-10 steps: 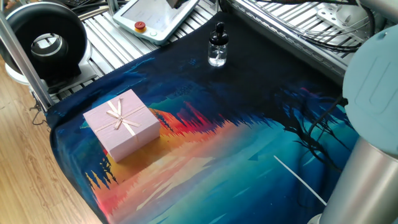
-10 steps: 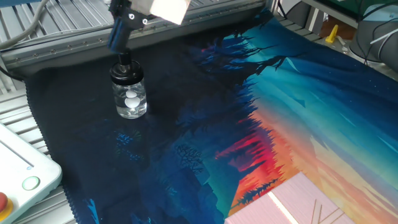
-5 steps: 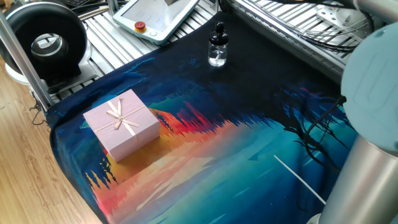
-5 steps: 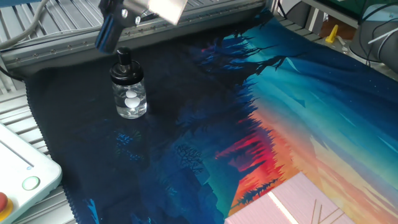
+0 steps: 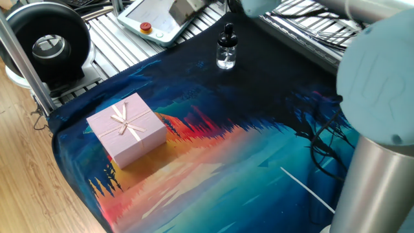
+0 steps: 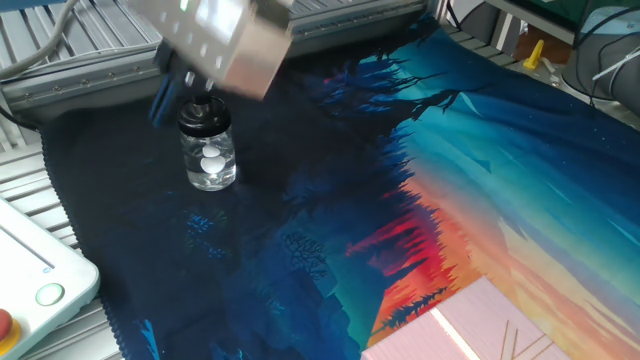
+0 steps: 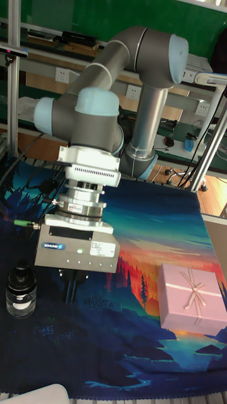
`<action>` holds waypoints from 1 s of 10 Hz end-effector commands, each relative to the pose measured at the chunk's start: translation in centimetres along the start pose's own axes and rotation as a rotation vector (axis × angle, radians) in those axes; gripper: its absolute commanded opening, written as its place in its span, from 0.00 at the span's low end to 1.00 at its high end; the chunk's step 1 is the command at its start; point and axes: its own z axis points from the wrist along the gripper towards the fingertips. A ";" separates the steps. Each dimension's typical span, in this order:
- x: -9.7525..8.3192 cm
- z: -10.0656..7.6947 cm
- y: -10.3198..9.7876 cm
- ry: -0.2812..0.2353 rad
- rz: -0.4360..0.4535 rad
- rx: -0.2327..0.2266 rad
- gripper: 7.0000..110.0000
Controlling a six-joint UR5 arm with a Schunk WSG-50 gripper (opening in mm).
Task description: Screw the lid onto the jar
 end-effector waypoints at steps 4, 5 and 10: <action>3.7 -2.1 1.5 0.069 0.007 0.000 0.00; 4.1 -3.4 2.0 0.075 0.012 -0.024 0.00; 6.1 -4.6 1.6 0.097 0.006 -0.009 0.00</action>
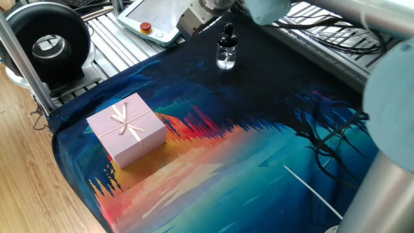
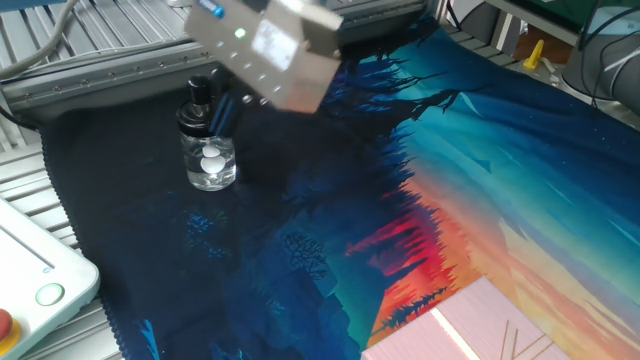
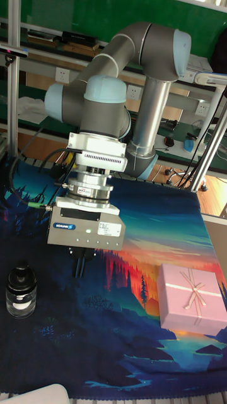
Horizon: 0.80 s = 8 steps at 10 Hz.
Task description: Screw the lid onto the jar
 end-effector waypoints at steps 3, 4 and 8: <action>2.6 -0.7 0.7 0.085 0.120 -0.025 0.00; 3.5 -0.8 0.8 0.121 0.117 -0.029 0.00; 2.9 -0.7 1.4 0.099 0.119 -0.055 0.00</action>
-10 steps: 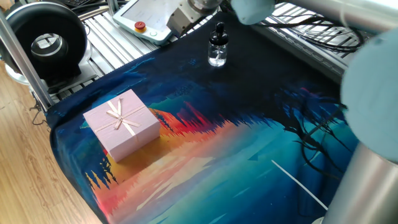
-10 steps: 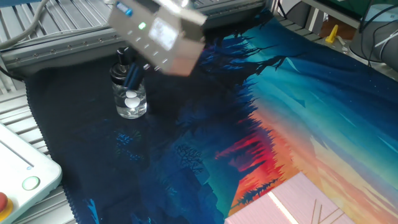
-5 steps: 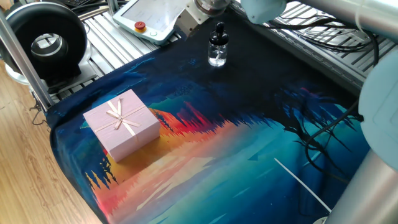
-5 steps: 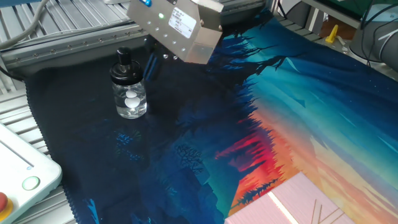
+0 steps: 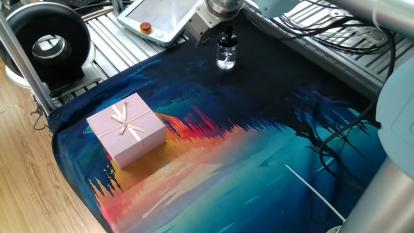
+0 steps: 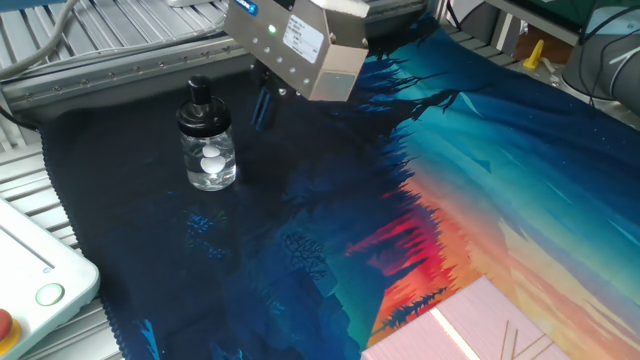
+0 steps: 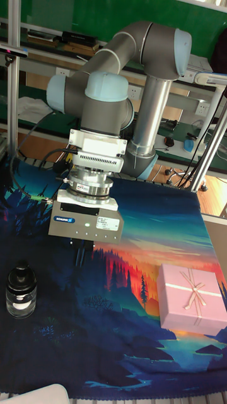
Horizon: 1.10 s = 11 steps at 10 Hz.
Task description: Screw the lid onto the jar
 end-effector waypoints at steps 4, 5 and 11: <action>-0.9 -0.2 0.2 -0.037 0.040 -0.015 0.00; -1.0 -0.2 0.2 -0.041 0.049 -0.016 0.00; 1.8 6.5 -1.3 -0.024 -0.005 -0.050 0.00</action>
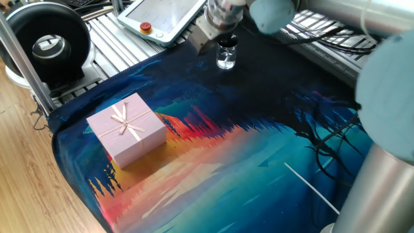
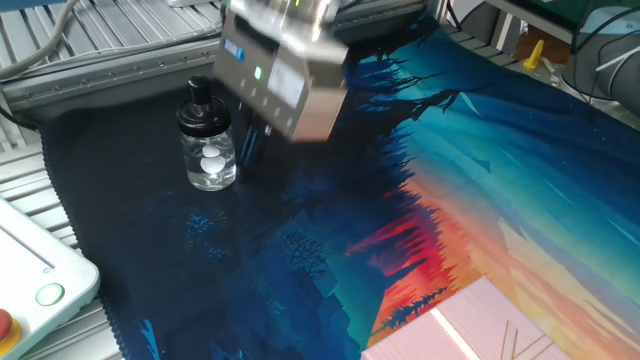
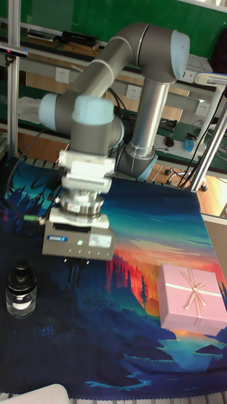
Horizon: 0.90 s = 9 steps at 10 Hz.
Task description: Screw the lid onto the jar
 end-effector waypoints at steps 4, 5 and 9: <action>1.9 -4.3 -1.7 0.002 0.068 0.065 0.00; 2.0 -4.6 -2.1 0.002 0.078 0.075 0.00; 2.6 -6.0 -8.2 0.050 0.096 0.186 0.00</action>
